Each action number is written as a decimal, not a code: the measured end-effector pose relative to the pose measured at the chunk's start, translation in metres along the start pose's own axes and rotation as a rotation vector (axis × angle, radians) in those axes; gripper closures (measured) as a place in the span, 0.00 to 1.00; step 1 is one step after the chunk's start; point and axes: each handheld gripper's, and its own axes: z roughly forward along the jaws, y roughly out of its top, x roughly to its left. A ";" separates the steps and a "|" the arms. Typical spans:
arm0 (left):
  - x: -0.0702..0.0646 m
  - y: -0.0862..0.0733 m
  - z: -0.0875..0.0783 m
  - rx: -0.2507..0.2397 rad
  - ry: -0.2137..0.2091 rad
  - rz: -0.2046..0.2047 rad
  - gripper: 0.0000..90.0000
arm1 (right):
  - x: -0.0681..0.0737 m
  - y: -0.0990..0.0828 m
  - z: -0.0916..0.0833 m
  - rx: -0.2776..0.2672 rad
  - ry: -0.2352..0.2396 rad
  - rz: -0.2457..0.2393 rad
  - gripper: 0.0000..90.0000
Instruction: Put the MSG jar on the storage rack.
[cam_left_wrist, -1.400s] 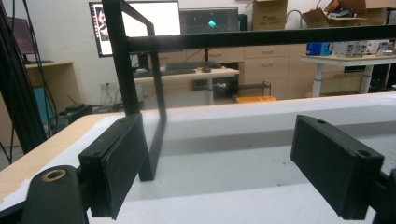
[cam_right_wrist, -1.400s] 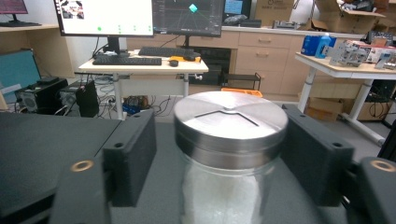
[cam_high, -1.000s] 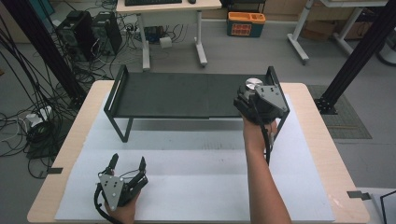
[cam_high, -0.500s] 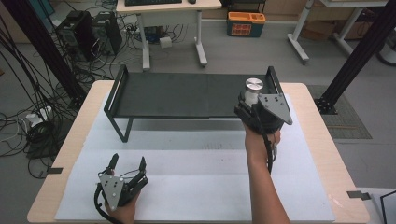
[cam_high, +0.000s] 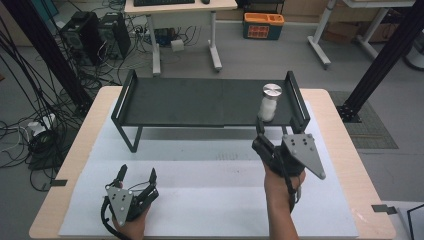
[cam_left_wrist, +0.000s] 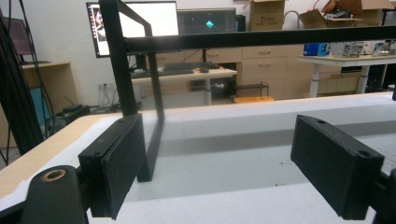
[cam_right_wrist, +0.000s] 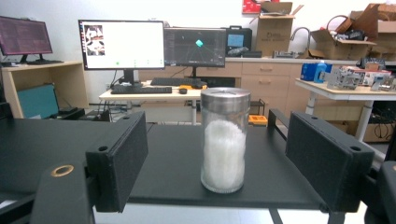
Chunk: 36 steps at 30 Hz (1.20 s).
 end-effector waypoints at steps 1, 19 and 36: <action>0.000 0.000 0.000 0.000 0.000 0.000 0.20 | 0.001 -0.002 -0.004 -0.003 0.002 0.003 0.22; 0.000 0.000 0.000 0.000 0.000 0.005 0.20 | 0.000 -0.082 -0.042 -0.035 0.024 0.006 0.22; -0.001 0.000 0.000 0.001 0.003 0.010 0.20 | -0.007 -0.136 -0.038 -0.030 0.029 -0.017 0.20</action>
